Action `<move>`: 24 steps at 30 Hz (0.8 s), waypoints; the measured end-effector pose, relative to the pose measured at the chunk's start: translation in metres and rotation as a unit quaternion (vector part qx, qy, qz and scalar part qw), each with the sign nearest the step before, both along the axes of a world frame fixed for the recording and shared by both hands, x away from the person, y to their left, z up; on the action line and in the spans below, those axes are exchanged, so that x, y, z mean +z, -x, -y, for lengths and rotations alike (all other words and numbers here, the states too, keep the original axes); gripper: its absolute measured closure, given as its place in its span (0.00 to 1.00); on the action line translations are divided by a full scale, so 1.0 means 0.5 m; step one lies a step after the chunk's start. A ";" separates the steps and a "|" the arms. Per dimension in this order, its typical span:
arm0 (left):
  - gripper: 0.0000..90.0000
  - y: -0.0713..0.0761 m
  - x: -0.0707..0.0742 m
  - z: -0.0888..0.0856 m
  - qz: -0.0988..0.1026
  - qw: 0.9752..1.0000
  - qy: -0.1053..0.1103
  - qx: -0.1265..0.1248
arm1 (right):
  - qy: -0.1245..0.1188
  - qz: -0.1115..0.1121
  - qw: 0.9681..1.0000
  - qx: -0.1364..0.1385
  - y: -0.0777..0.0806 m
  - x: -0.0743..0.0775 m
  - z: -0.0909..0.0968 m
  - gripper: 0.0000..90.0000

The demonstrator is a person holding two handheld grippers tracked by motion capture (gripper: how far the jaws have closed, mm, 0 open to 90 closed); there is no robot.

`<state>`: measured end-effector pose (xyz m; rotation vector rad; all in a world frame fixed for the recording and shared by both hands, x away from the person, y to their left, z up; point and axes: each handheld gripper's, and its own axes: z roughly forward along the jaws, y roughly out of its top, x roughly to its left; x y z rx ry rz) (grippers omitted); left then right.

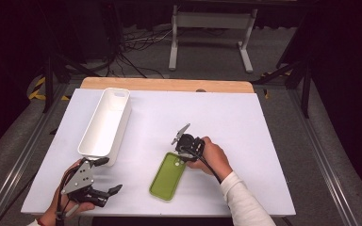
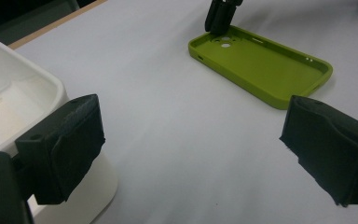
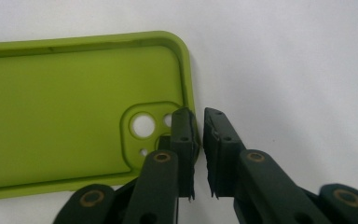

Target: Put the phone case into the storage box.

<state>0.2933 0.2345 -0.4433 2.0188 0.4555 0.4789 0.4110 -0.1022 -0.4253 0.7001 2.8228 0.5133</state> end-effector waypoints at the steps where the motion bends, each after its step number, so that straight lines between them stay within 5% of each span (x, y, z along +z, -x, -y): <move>1: 0.07 0.000 0.000 0.000 0.000 1.000 0.000 0.000 | 0.002 -0.001 1.000 0.003 -0.002 0.000 -0.001 0.95; 14: 0.07 0.000 -0.001 -0.001 -0.001 1.000 0.004 0.002 | 0.020 -0.027 0.999 0.000 -0.011 0.004 -0.007 0.97; 19: 0.07 0.001 -0.001 0.002 -0.003 1.000 0.001 0.001 | 0.019 -0.016 1.000 0.001 -0.007 0.002 -0.007 0.98; 24: 0.07 -0.002 -0.002 0.001 -0.006 1.000 0.005 0.004 | 0.025 0.018 0.999 0.011 0.008 -0.001 -0.009 0.99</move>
